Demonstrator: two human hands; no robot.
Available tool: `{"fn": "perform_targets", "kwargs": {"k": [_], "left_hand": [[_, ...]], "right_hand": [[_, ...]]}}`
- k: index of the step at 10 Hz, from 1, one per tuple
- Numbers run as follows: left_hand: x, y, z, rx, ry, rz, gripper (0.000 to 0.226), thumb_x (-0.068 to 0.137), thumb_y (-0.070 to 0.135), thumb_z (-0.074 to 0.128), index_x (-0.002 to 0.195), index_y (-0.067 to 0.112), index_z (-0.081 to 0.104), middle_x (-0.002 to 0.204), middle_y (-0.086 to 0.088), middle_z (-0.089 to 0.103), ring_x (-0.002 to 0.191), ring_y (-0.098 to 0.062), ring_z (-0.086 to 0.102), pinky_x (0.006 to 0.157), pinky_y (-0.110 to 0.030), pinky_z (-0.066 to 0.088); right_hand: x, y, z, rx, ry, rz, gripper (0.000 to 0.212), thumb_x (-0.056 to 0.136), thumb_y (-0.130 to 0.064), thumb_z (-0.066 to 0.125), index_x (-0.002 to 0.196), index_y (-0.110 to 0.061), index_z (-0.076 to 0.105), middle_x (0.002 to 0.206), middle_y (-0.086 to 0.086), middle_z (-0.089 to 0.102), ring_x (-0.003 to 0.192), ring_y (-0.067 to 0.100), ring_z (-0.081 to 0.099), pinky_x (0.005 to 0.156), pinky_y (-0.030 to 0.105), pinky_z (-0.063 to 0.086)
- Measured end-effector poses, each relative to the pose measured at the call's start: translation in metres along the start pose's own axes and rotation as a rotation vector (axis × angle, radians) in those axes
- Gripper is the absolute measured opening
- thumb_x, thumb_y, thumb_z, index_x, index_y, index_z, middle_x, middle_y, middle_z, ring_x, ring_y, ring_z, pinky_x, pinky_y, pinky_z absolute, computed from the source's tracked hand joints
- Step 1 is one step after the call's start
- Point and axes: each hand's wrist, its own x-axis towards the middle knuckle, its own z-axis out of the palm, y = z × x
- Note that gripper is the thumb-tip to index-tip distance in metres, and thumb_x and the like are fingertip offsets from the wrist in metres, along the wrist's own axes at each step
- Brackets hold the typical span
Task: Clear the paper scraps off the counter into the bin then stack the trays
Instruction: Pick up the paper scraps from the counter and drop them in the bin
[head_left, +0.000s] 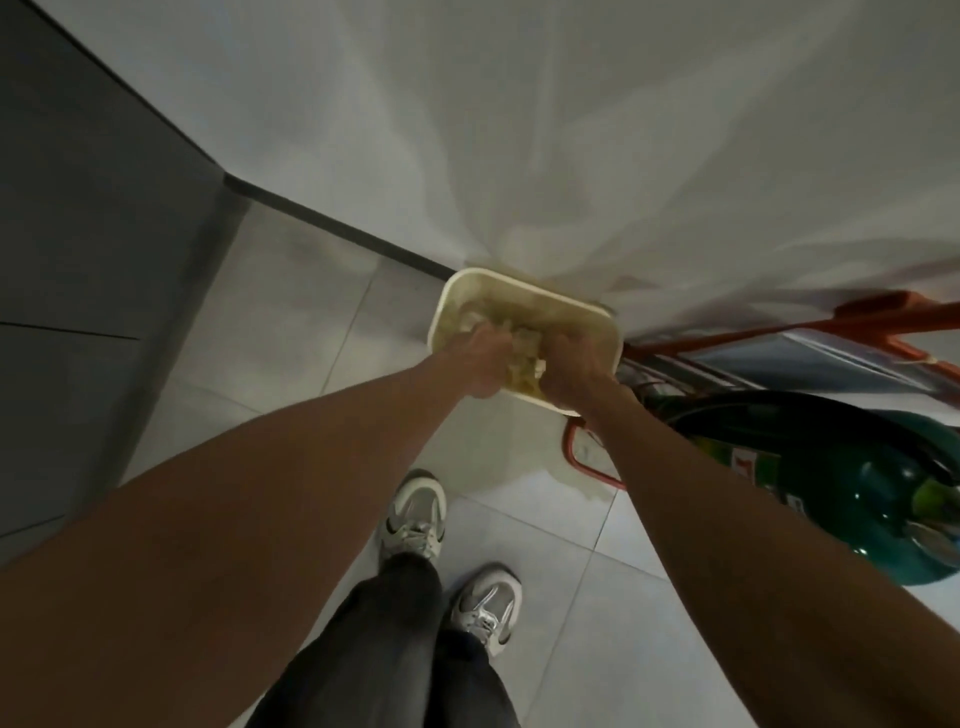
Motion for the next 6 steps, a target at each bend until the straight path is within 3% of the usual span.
{"fn": "perform_targets", "kwargs": {"k": [2, 3, 4, 6], "left_hand": [[-0.055, 0.017, -0.039, -0.107, -0.002, -0.036, 0.032, 0.103, 0.016, 0.045, 0.129, 0.011, 0.064, 0.132, -0.013, 0.062, 0.118, -0.032, 0.061, 0.084, -0.037, 0.049], [-0.107, 0.015, -0.066, -0.128, 0.099, -0.041, 0.04, 0.106, 0.033, 0.038, 0.138, 0.019, 0.057, 0.136, -0.01, 0.059, 0.118, -0.032, 0.061, 0.091, -0.044, 0.052], [-0.173, 0.011, -0.098, -0.149, 0.216, -0.033, 0.039, 0.107, 0.035, 0.036, 0.138, 0.019, 0.053, 0.131, -0.01, 0.06, 0.112, -0.031, 0.061, 0.086, -0.043, 0.051], [-0.359, -0.001, -0.172, -0.255, 0.403, -0.152, 0.038, 0.107, 0.037, 0.038, 0.139, 0.022, 0.051, 0.142, -0.006, 0.054, 0.125, -0.03, 0.057, 0.099, -0.047, 0.051]], "right_hand": [[-0.042, -0.009, -0.023, 0.023, 0.092, -0.025, 0.037, 0.103, -0.021, 0.056, 0.138, -0.007, 0.06, 0.134, 0.013, 0.065, 0.124, 0.032, 0.062, 0.105, 0.04, 0.05], [-0.087, -0.017, -0.053, 0.118, 0.188, -0.067, 0.037, 0.094, -0.013, 0.056, 0.13, -0.008, 0.063, 0.126, 0.016, 0.067, 0.113, 0.038, 0.066, 0.094, 0.046, 0.059], [-0.149, -0.035, -0.096, 0.164, 0.282, -0.118, 0.04, 0.088, -0.018, 0.05, 0.126, -0.014, 0.064, 0.125, 0.014, 0.067, 0.105, 0.038, 0.067, 0.087, 0.049, 0.06], [-0.317, -0.094, -0.186, 0.233, 0.374, -0.25, 0.045, 0.098, -0.023, 0.059, 0.141, -0.026, 0.044, 0.139, 0.01, 0.06, 0.112, 0.034, 0.066, 0.089, 0.054, 0.06]]}}
